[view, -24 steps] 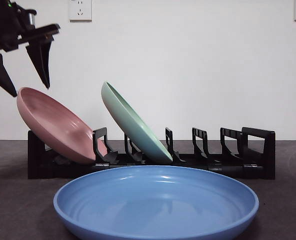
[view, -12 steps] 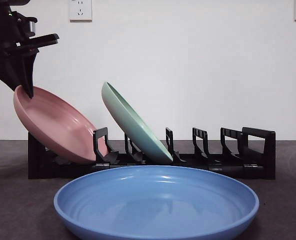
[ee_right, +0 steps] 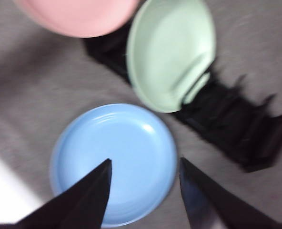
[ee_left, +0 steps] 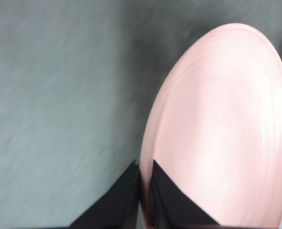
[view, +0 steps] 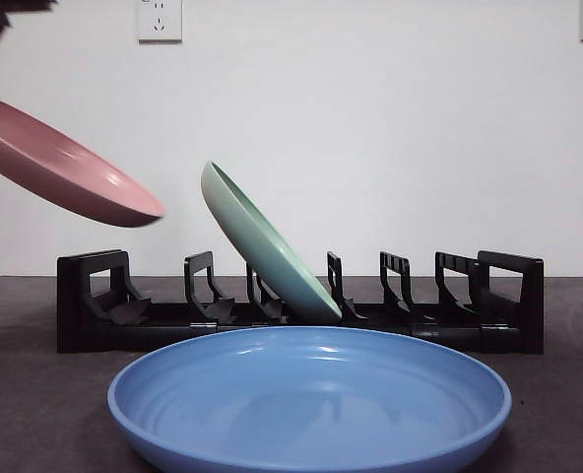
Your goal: Place the plate
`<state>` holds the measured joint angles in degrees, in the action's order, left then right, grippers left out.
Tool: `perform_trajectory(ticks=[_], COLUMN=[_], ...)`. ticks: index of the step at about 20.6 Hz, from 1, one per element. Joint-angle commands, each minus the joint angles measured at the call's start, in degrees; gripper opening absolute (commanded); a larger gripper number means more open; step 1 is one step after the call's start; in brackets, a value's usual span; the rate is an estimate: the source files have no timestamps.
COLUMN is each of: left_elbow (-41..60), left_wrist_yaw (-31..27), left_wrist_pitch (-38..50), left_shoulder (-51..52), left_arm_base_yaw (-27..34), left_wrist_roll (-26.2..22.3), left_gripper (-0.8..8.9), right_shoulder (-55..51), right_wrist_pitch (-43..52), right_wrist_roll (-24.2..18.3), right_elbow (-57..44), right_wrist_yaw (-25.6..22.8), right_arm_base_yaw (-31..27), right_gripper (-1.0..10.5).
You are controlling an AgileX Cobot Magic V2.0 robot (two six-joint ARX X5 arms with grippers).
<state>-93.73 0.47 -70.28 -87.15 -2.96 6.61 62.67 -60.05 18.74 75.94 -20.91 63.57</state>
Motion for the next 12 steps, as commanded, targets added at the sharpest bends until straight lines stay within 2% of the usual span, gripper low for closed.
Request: perform_trajectory(ticks=[1,5,12], left_elbow=[-0.7,3.2,15.1], left_wrist_yaw=[0.1,1.2,8.0], left_wrist_pitch=[-1.1,-1.8,-1.1], left_shoulder=[3.3,8.9,20.7], left_arm_base_yaw=[0.1,0.1,0.1], left_wrist_roll=[-1.7,-1.6,0.1], left_gripper=[0.16,0.16,0.15], right_shoulder=[0.5,0.5,0.5], right_wrist_pitch=[0.2,0.2,-0.5], right_wrist_roll=[-3.3,-4.7,-5.8], right_elbow=[1.0,1.0,1.0], right_wrist_yaw=[-5.4,-7.0,-7.0], right_arm_base_yaw=[-0.2,-3.0,-7.2], right_gripper=[2.2,2.2,2.2])
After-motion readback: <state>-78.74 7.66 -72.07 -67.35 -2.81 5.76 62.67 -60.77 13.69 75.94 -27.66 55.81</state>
